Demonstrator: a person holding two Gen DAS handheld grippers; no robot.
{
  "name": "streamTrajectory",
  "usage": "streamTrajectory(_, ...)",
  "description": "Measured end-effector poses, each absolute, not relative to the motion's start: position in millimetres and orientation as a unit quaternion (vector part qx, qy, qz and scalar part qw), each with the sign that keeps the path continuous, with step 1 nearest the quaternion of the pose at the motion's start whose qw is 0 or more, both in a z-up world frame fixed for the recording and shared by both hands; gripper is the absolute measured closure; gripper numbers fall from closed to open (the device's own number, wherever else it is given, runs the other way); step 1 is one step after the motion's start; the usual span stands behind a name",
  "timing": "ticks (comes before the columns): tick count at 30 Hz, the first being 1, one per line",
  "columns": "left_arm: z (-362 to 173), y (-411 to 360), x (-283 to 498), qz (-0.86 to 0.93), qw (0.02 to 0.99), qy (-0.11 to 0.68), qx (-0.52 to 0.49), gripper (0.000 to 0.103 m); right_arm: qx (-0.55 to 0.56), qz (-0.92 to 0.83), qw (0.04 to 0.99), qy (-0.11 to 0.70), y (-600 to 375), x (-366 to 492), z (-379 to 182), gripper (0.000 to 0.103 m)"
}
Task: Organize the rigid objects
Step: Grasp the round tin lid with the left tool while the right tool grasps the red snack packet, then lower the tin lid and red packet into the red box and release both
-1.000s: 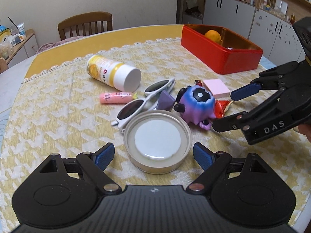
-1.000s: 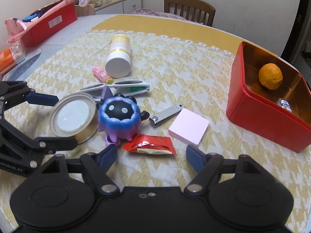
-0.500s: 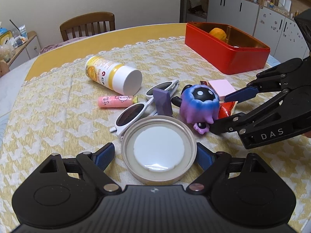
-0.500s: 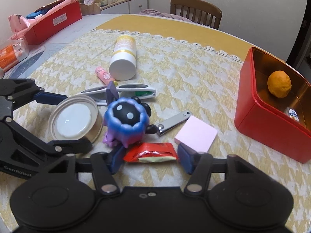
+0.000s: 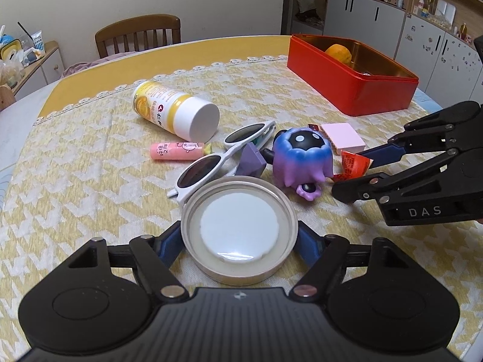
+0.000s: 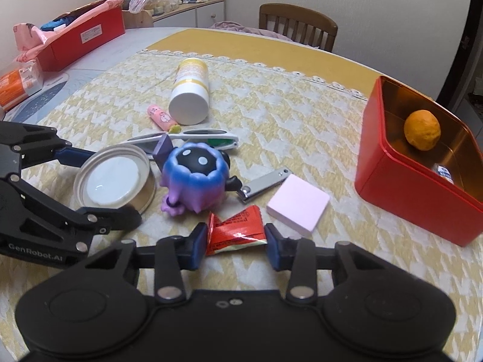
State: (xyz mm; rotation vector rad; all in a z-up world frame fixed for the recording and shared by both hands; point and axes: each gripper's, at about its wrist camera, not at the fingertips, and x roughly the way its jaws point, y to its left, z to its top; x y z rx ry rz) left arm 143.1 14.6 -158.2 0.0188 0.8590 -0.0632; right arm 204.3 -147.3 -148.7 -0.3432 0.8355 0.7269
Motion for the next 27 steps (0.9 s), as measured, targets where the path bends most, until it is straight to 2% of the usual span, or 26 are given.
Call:
streamTrajectory(11, -144, 19, 129, -0.027, 0.911, 0.412, -0.019, 0.026, -0.132, 0.331, 0.848, 0.392, -171, 192, -135, 0.065)
streamTrajectory(27, -78, 6, 142, -0.024, 0.924, 0.382, -0.004, 0.026, -0.087, 0.314, 0.877, 0.354, -209, 198, -61, 0.064)
